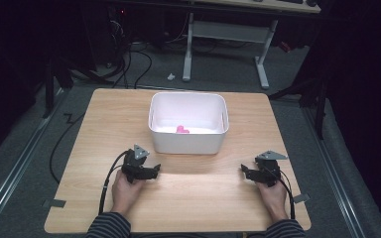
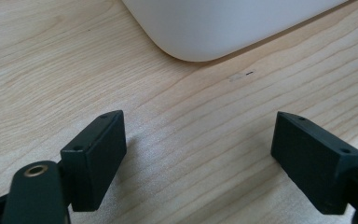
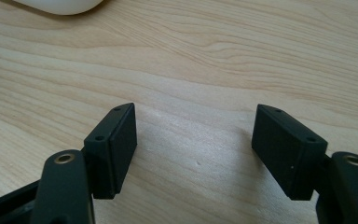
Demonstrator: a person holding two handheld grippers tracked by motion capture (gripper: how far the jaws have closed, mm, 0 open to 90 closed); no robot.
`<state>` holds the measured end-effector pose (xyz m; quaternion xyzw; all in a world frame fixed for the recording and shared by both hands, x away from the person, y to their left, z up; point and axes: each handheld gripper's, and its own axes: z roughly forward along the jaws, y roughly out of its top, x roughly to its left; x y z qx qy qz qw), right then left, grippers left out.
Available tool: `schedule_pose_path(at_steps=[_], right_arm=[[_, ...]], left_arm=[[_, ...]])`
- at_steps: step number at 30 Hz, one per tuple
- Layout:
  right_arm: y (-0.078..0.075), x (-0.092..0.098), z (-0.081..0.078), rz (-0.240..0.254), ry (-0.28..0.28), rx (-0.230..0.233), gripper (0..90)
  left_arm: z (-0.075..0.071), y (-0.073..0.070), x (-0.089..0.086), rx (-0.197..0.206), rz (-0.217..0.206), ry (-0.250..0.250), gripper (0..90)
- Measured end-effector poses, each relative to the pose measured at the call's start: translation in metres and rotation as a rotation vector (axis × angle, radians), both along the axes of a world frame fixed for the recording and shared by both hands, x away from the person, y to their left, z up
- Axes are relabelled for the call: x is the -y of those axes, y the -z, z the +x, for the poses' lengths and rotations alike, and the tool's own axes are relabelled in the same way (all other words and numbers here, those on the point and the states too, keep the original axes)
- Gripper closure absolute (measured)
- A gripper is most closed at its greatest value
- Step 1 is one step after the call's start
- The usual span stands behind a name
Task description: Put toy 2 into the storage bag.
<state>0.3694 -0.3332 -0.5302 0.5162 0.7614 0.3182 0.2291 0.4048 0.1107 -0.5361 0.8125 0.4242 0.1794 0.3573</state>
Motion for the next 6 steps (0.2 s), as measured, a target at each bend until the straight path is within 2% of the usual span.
schedule_pose_path(at_steps=[6], right_arm=[[0.0002,0.0001,0.0002,0.0,0.014,-0.004,27.3]], left_arm=[[0.0,0.0,0.0,0.0,0.0,-0.001,18.1]])
